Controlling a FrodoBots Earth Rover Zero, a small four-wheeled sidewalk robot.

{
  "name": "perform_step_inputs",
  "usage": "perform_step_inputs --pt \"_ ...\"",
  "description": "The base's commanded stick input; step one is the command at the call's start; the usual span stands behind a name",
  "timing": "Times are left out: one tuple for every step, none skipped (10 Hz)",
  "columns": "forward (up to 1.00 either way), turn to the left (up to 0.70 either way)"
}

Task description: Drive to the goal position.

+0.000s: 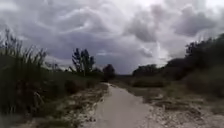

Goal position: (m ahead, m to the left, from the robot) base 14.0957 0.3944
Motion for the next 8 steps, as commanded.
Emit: perform_step_inputs --pt "0.85 0.00" --pt "0.85 0.00" --pt "0.85 0.00" --pt "0.85 0.00" --pt "0.85 0.00" --pt "0.85 0.00" --pt "0.85 0.00" --pt "0.85 0.00"
